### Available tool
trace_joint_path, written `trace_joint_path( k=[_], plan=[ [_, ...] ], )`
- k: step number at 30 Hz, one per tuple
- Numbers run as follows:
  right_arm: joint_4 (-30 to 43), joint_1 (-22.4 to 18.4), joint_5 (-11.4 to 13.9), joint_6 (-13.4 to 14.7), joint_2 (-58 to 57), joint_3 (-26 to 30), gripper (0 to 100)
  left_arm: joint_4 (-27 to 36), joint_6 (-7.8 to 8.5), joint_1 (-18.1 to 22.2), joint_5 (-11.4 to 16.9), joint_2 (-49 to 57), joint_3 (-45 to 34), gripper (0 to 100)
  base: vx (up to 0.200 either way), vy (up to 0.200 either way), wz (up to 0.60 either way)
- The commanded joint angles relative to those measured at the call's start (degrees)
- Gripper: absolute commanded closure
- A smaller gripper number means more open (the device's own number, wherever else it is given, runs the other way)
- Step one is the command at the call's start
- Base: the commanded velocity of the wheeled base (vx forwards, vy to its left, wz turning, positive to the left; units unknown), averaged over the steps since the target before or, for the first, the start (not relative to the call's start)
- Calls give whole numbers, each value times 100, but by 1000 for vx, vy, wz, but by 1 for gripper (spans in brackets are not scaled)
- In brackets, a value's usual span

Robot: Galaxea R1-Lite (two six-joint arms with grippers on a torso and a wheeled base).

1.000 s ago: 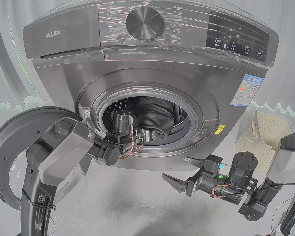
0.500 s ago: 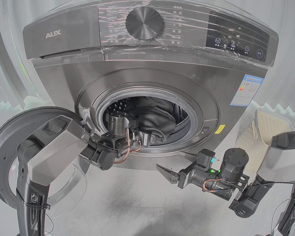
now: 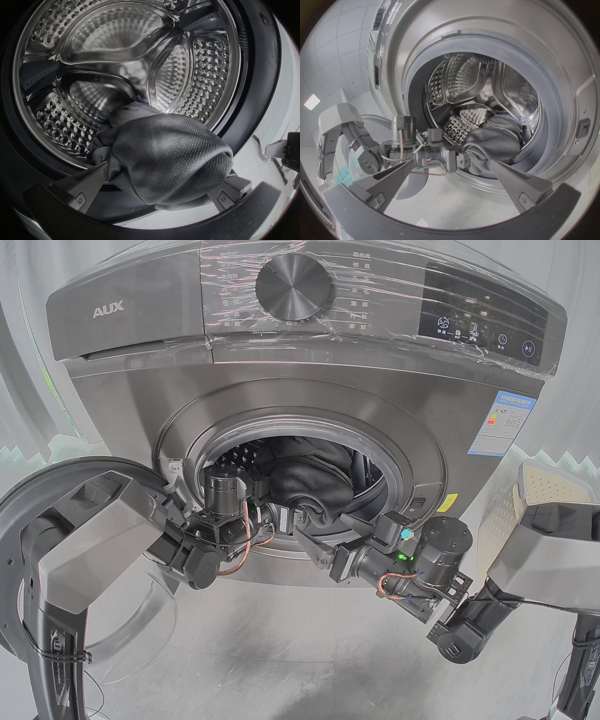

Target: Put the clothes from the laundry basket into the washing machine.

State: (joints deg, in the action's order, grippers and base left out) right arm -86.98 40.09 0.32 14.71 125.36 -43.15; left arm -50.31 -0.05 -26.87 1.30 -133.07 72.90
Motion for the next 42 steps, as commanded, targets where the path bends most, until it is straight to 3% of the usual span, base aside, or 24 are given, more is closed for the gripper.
trace_joint_path(
  k=[1, 10, 18, 22, 28, 29, 42],
  plan=[
    [120, -63, -111, 128, 648, -729, 0, -190, -4, 76, -25, 36, -224, 0, 0, 0, 0],
    [384, -177, -401, 234, 1114, -1635, 0, -453, 5, 94, -25, 53, -487, 0, 0, 0, 0],
    [841, -309, -761, 576, 1413, -2329, 0, -805, 14, 85, -25, 53, -812, 0, 0, 0, 0],
    [1008, -318, -779, 743, 1457, -2408, 0, -937, 14, 85, -25, 53, -856, 0, 0, 0, 0],
    [1113, -318, -788, 743, 1597, -2558, 0, -963, 5, 85, -25, 53, -830, 0, 0, 0, 0],
    [1131, -318, -788, 743, 1606, -2575, 100, -963, 14, 85, -25, 53, -830, 0, 0, 0, 0],
    [1245, -520, -805, 752, 1817, -3489, 100, -1104, 31, 15, 37, 352, -1313, 0, 0, 0, 0]
  ],
)
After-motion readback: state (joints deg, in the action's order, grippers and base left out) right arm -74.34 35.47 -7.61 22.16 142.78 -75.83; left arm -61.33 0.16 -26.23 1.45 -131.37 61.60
